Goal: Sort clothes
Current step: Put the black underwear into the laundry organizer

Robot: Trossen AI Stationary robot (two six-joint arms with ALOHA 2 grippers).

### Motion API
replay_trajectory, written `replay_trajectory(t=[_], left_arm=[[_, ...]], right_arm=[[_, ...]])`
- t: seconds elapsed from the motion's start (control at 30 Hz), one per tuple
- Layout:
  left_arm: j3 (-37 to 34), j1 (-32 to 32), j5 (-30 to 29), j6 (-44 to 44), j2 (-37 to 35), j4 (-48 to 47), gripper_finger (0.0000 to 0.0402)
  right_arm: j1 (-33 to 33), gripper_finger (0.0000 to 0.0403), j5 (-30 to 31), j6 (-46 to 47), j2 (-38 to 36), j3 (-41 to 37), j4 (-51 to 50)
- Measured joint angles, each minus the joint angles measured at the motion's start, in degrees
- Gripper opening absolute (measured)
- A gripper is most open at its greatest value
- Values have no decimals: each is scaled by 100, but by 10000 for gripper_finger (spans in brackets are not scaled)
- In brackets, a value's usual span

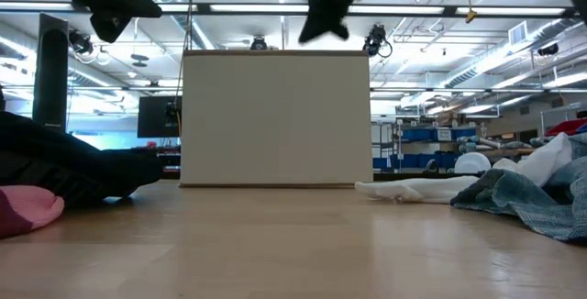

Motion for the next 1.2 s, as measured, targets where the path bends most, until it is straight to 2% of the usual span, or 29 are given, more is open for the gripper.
replay_trajectory(t=[0.1,0.2,0.43,0.53,0.7,0.83,0.97,1.1,1.2], left_arm=[[0,-138,-48,-96,74,6,0],[0,-336,-88,-187,208,16,0],[0,-681,-87,-188,549,22,0],[0,-709,231,-194,689,57,1],[0,-705,312,-192,951,402,16],[0,-701,161,-181,1075,491,51],[0,-701,-258,-181,1092,507,105],[0,-701,-791,119,1092,526,152],[2,-701,-678,-253,1094,708,167]], right_arm=[[276,3,110,-79,-553,-364,48],[571,1,517,41,-1194,-989,87],[1470,5,1554,1063,-2957,-3358,812],[1909,3,1876,1589,-3670,-4355,1205],[2558,4,2383,2353,-4489,-5796,2160],[2850,8,2602,2609,-4784,-6718,3070],[2922,4,2649,2749,-4847,-7361,3994],[2922,4,2643,2759,-4794,-7634,4359],[2922,8,2573,2764,-4789,-7685,4350]])
